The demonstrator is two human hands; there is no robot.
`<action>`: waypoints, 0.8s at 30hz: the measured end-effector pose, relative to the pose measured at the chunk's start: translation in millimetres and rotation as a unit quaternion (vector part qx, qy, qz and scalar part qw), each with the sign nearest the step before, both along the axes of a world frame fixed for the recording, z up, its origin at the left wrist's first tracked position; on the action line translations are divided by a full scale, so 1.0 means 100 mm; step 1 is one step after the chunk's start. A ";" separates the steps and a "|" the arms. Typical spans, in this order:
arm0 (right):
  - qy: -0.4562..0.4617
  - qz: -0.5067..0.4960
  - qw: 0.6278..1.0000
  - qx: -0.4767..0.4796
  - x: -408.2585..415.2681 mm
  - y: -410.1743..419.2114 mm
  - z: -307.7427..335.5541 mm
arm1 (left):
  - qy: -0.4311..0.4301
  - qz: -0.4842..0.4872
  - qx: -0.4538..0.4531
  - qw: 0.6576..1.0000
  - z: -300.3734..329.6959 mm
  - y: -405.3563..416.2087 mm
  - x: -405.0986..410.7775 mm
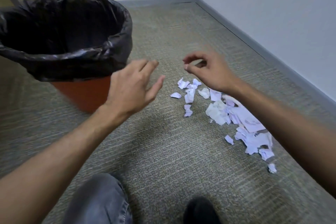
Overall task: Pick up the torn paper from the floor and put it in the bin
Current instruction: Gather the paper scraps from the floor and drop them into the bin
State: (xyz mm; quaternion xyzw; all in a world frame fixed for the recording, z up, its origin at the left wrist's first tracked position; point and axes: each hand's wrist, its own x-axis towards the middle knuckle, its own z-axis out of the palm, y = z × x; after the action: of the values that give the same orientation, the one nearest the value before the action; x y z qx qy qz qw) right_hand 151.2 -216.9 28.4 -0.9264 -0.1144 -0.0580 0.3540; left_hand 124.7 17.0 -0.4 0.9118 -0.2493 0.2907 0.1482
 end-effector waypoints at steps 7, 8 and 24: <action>0.058 -0.072 0.987 -0.133 -0.60 -1.09 -0.63 | 0.204 -0.067 0.040 0.976 -0.75 -0.76 -0.15; 0.070 -0.083 0.983 -0.151 -0.68 -1.23 -0.73 | 0.226 -0.080 0.053 0.969 -0.85 -0.87 -0.19; 0.216 -0.166 0.912 -0.307 -1.39 -2.04 -1.62 | 0.366 -0.181 0.109 0.906 -1.67 -2.38 -0.43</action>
State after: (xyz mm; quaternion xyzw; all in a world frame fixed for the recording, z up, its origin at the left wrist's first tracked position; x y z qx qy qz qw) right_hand 11.9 -420.4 -133.3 -0.9850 0.1080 0.1233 0.0536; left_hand 81.6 -221.1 -167.2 0.9037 -0.3684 -0.1244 0.1792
